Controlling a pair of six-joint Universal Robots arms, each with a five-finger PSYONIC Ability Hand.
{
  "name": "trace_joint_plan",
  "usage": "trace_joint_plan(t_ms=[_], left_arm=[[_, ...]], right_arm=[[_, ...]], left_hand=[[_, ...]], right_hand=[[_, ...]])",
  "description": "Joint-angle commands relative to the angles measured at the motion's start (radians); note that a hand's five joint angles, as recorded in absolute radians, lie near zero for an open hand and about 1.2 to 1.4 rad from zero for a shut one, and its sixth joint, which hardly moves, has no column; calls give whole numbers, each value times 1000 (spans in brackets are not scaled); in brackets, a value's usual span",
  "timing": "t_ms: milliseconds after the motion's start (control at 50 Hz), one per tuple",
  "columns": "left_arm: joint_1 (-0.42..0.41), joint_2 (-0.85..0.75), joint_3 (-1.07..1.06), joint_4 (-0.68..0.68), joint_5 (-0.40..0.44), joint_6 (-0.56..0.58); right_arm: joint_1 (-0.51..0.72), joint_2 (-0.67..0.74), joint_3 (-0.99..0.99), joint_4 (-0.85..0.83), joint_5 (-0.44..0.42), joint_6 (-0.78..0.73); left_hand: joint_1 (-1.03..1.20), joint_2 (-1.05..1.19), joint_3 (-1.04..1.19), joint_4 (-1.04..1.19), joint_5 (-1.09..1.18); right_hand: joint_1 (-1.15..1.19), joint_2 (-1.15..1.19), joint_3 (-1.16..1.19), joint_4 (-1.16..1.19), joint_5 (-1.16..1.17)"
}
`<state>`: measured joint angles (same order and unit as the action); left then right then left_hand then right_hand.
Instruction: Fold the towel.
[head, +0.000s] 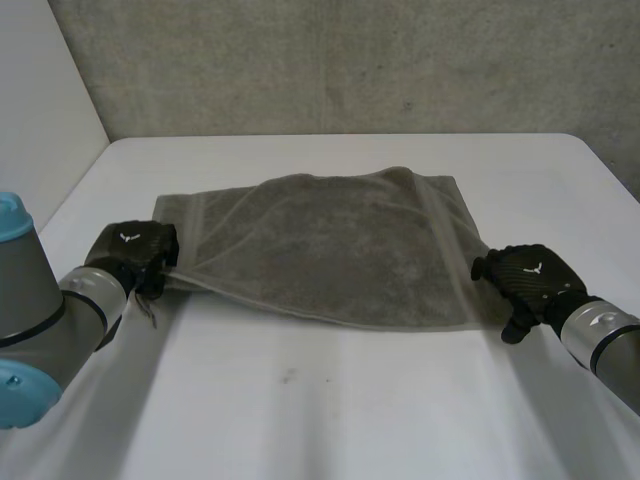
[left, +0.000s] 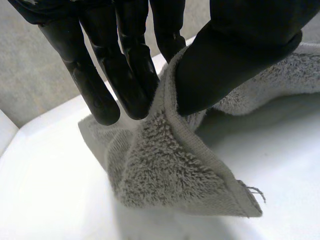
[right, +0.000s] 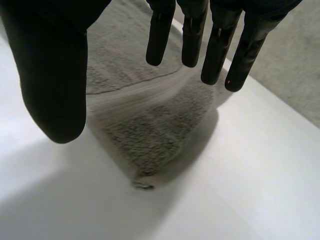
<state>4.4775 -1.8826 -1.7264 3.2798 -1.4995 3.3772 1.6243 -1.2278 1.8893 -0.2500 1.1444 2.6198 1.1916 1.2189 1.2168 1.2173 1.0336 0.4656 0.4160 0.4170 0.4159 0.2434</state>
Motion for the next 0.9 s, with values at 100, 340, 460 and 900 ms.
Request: trace_joint_plan(t_ms=[100,340,460,900], left_arm=[[-24,28,140,-132,2,1],[-70,23,384,-340,2,-113],[-75,16,448,-382,2,-156],[-12,-6,444,-382,4,-208]], right_arm=[[227,-19,-120,116,138,342],[499,130,-317,120,239,579],[536,253,-419,107,276,595],[268,332,-435,29,400,465]], left_hand=[[205,177,179,179,188],[205,177,179,179,188],[205,177,179,179,188],[205,177,179,179,188]], right_hand=[[-181,-131,-132,-131,-133],[-291,-241,-242,-241,-243],[-291,-241,-242,-241,-243],[394,443,443,444,442]])
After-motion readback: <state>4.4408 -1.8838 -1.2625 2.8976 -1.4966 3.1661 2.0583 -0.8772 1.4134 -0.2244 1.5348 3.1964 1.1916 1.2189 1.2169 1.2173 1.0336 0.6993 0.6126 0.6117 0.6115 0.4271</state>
